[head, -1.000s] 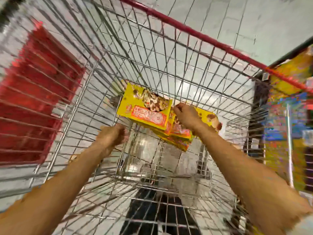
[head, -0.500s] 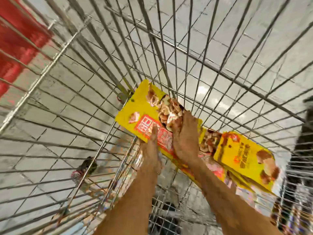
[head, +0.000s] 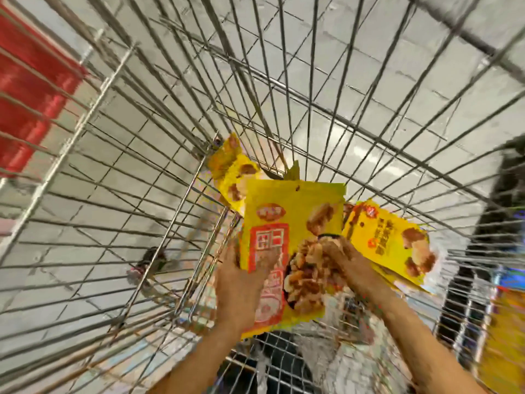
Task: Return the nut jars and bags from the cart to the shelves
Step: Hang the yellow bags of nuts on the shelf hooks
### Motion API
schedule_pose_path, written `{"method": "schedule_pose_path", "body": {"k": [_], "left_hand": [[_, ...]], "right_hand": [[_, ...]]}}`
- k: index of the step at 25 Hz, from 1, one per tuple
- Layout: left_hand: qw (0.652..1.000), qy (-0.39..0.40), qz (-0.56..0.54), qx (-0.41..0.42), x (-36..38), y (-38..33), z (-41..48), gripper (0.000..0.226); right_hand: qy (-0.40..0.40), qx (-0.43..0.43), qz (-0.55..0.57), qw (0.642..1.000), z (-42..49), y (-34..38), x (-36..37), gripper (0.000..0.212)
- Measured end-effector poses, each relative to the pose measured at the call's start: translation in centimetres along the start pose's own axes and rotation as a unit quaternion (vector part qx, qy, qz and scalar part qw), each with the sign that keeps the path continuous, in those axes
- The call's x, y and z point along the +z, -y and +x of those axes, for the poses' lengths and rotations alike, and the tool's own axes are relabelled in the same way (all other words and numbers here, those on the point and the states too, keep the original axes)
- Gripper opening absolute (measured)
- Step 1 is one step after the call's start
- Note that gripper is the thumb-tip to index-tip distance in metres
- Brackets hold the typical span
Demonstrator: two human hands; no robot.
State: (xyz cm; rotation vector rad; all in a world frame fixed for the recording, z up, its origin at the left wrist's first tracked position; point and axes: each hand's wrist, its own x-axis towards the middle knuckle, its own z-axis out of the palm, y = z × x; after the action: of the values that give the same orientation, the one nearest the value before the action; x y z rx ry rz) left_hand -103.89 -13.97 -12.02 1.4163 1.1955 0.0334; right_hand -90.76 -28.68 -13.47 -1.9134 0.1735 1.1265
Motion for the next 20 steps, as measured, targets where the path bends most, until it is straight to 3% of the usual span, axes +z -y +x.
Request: {"method": "schedule_pose_path", "body": {"k": [3, 5, 7, 10, 11, 13, 14, 17, 20], "left_hand": [[0.998, 0.016, 0.052, -0.001, 2.2, -1.0, -2.2, 0.079], [0.996, 0.033, 0.068, 0.044, 3.2, -1.4, -3.1, 0.096], [0.998, 0.006, 0.029, 0.063, 3.2, -1.3, -2.9, 0.083], [0.985, -0.135, -0.094, -0.057, 0.9, 1.4, -0.2, 0.05], [0.977, -0.14, -0.112, -0.117, 0.0, 3.0, 1.3, 0.037], [0.966, -0.056, -0.123, -0.221, -0.8, 5.8, 4.0, 0.033], [0.964, -0.005, -0.122, -0.236, -0.3, 6.7, 5.2, 0.046], [0.971, 0.062, -0.167, -0.162, 3.8, 7.4, 8.8, 0.066], [0.975, -0.044, -0.199, -0.09, 6.9, 5.4, 11.3, 0.056]], "right_hand": [[-0.016, 0.079, 0.068, 0.994, -1.5, 0.3, -1.5, 0.006], [-0.034, 0.061, 0.213, 0.975, -2.7, -0.3, -2.2, 0.016], [-0.059, 0.039, 0.328, 0.942, -3.8, -0.6, -3.1, 0.03], [-0.08, 0.02, 0.404, 0.911, -4.4, -1.2, -4.9, 0.035], [-0.087, 0.015, 0.415, 0.906, -4.3, -1.4, -5.3, 0.033], [-0.088, 0.014, 0.429, 0.899, -3.1, -2.2, -5.4, 0.031], [-0.083, 0.012, 0.434, 0.897, -2.4, -2.6, -5.2, 0.031], [-0.068, 0.029, 0.413, 0.908, -0.3, -4.0, -4.4, 0.035], [-0.034, 0.027, 0.41, 0.911, 0.4, -3.6, -3.4, 0.041]]}}
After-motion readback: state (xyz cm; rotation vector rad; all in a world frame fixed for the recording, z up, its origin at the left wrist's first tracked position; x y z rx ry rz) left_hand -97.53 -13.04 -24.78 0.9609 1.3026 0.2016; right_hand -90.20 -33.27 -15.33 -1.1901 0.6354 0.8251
